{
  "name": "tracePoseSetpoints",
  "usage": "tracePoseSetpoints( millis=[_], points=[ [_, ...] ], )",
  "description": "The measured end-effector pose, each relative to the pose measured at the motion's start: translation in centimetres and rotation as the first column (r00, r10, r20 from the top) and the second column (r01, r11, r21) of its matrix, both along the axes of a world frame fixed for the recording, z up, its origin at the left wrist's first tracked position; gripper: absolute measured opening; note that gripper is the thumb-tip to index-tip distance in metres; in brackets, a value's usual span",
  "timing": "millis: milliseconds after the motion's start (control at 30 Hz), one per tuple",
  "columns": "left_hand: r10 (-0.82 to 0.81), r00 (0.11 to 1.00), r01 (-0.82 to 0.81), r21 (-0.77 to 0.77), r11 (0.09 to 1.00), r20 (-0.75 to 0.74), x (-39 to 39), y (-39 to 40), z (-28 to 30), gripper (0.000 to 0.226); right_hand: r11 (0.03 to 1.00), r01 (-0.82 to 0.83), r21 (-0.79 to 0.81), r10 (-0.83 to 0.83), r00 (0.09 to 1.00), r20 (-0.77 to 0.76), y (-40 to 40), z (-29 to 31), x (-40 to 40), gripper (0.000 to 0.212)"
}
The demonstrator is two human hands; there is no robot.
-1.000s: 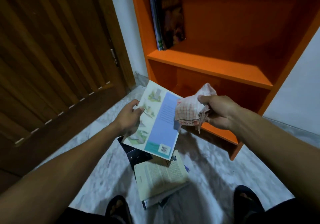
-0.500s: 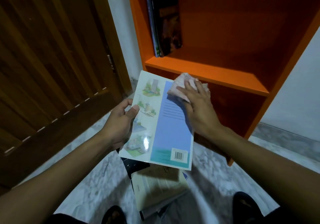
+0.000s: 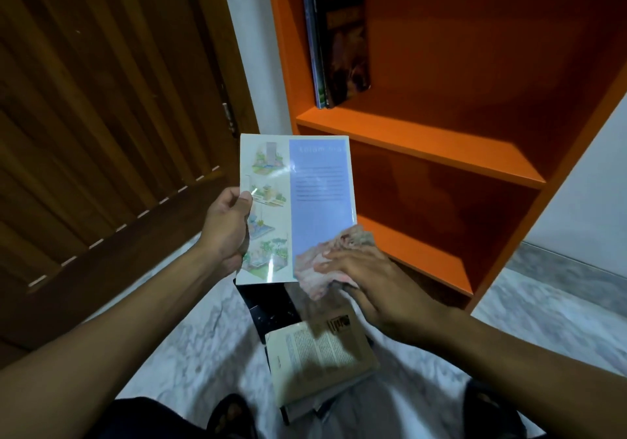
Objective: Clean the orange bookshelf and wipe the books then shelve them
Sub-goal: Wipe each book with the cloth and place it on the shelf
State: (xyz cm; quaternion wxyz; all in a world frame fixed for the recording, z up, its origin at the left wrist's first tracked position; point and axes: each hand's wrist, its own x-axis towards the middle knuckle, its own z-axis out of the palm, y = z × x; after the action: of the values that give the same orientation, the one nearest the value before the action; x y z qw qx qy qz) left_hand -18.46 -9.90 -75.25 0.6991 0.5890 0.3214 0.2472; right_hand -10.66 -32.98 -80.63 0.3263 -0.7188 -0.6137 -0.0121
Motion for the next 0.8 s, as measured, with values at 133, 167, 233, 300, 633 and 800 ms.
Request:
tracePoseSetpoints(
  millis=[133,167,233,300,633,800],
  points=[
    [0.014,1.0,-0.013,0.055,0.998,-0.028,-0.3,0.8,0.2,0.018,0.999,0.002,-0.048,-0.009,0.989,-0.145,-0.4,0.9,-0.7,0.022],
    [0.017,0.999,-0.014,0.076,0.997,-0.033,-0.4,0.8,0.2,0.018,0.999,0.03,-0.035,-0.037,0.975,-0.22,-0.3,1.1,-0.5,0.024],
    [0.0,1.0,0.003,0.108,0.994,-0.027,-0.7,0.3,0.4,0.018,0.989,0.137,0.051,-0.106,0.912,-0.395,-0.1,1.7,0.3,0.02],
    [-0.044,0.999,0.047,0.121,0.992,-0.027,-0.9,-0.6,0.6,0.019,0.959,0.249,0.139,-0.128,0.812,-0.569,0.2,2.6,1.7,0.02],
    [-0.362,0.93,0.367,0.158,0.917,-0.06,-0.3,-6.8,1.0,0.023,0.735,0.586,0.341,-0.371,0.769,-0.521,3.6,6.1,5.5,0.034],
    [-0.311,0.947,0.3,0.135,0.945,0.075,1.5,-8.0,0.7,0.019,0.857,0.459,0.233,-0.415,0.884,-0.216,5.5,3.4,2.9,0.053]
  ],
)
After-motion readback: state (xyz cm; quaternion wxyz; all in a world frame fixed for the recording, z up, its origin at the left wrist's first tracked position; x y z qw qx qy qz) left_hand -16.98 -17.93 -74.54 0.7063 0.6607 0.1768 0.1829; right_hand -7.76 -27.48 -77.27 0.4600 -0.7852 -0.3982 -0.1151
